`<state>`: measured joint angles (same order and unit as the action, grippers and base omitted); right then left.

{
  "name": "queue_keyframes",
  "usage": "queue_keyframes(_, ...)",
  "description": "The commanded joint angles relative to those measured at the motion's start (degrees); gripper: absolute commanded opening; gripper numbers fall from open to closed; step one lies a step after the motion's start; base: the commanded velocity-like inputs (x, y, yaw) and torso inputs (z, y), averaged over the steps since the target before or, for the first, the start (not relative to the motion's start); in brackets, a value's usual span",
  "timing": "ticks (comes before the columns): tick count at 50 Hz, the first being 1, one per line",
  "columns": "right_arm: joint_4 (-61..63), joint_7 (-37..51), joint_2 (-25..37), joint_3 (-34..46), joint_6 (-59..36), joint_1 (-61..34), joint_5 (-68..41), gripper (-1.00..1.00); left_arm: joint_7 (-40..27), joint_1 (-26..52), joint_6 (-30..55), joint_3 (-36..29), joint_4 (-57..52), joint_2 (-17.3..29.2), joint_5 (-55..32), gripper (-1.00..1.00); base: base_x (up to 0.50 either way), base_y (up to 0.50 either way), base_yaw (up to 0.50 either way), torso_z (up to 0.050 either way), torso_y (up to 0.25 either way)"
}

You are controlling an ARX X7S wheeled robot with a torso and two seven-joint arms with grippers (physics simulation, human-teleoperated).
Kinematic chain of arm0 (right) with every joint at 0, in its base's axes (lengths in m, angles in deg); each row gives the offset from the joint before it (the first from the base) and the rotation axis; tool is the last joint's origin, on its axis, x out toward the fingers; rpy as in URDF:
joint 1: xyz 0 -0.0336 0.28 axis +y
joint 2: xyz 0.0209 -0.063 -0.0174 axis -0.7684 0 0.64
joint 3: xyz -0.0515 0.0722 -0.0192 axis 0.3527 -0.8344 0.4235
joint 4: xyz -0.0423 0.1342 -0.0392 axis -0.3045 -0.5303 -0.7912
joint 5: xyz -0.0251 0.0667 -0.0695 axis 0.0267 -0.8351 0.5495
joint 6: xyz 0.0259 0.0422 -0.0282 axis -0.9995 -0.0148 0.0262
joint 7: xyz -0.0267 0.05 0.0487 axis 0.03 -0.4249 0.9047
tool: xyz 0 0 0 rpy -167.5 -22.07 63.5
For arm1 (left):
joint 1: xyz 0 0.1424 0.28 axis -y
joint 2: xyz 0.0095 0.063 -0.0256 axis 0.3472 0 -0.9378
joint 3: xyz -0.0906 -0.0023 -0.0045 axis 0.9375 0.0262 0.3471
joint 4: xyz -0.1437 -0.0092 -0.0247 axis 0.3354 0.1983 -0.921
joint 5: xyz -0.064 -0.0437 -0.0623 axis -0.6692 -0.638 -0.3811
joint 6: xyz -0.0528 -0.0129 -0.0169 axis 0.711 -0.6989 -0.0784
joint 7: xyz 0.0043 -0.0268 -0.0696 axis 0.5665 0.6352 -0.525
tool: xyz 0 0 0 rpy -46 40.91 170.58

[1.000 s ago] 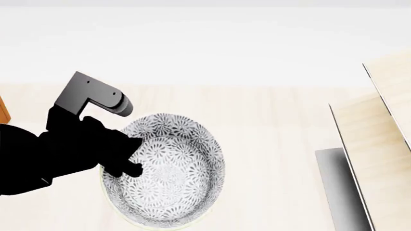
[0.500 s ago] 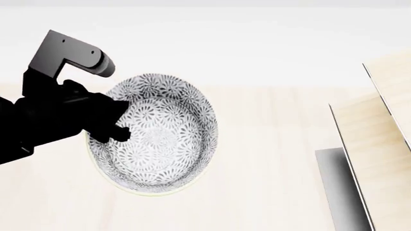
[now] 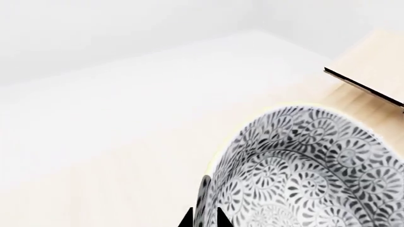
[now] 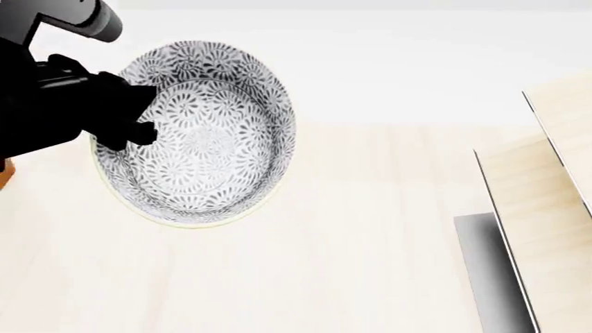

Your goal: Close the top drawer of the cabinet and put the bowl on top of it.

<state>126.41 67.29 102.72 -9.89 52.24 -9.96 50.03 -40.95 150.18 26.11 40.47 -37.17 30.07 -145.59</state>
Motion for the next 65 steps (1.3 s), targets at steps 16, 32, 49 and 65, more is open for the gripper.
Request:
queue_keyframes(16,0.49,0.94,1.08,-0.36,0.89,0.68,-0.63,1.00,-7.98,5.64,0.06,6.82,3.18,1.99,-1.87,-1.00,0.00,0.00,0.00,0.000,0.001)
queue_keyframes(32,0.20,1.02,1.15,0.09,2.38,1.82,0.45,1.00,-16.07,6.22,0.23,13.39,1.79,5.40,-5.60,-1.00,0.00,0.00,0.00,0.000,0.000)
queue_keyframes(49,0.18,1.12,1.46,0.14,3.95,3.10,1.21,1.00,-20.02,6.20,0.81,17.64,0.78,9.60,-8.48,-1.00,0.00,0.00,0.00,0.000,0.001)
queue_keyframes(65,-0.75,1.14,1.84,-0.34,5.16,3.48,0.58,1.00,-22.10,6.67,-1.49,20.07,4.83,10.94,-7.90,-1.00,0.00,0.00,0.00,0.000,0.001)
